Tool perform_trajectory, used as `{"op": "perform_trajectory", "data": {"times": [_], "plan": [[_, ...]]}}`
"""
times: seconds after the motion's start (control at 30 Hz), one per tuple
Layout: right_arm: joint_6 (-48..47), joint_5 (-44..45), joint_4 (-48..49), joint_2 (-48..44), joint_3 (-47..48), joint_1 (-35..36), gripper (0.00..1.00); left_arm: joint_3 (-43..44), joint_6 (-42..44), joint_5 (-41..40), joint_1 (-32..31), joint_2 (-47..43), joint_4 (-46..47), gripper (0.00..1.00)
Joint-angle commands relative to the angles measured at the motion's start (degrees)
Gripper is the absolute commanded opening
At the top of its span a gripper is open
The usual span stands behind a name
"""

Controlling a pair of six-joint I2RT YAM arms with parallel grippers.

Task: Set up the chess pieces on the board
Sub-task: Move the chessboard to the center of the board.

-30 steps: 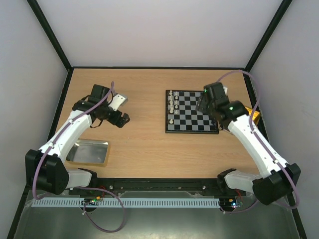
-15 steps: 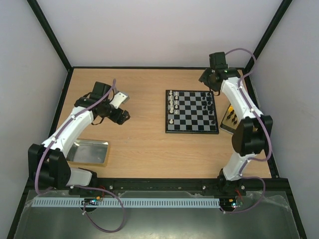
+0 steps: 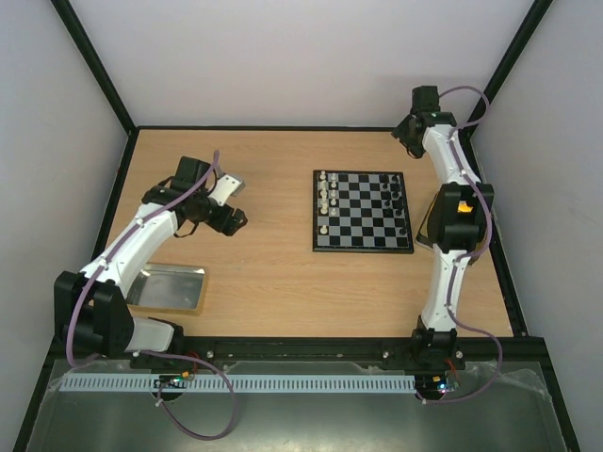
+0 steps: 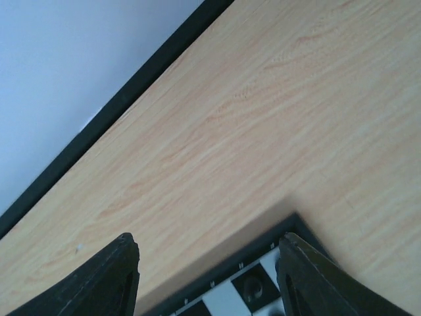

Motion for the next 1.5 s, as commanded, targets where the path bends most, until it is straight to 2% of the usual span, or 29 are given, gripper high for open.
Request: {"op": "perform_trajectory", "data": {"times": [0.0, 0.13, 0.5, 0.9, 1.47], "plan": [[-1.0, -0.2, -4.5, 6.4, 7.0, -1.3, 0.57, -0.6, -0.5, -0.4, 0.0, -0.3, 0.6, 0.85], [-2.0, 0.7, -7.8, 12.0, 13.4, -2.0, 0.54, -1.1, -0.6, 0.2, 0.1, -0.3, 0.6, 0.85], [-3.4, -1.2, -8.5, 17.3, 15.6, -4.5, 0.46, -1.6, -1.1, 1.0, 0.3, 1.1, 1.6, 0.85], [-5.6, -2.8, -9.1, 21.7, 15.5, -4.6, 0.46, -0.9, -1.4, 0.5, 0.4, 1.5, 1.6, 0.86], [-7.1, -3.5, -11.2, 22.4, 13.5, -3.9, 0.43, -0.9, -1.6, 1.2, 1.4, 0.8, 1.7, 0.86]]}}
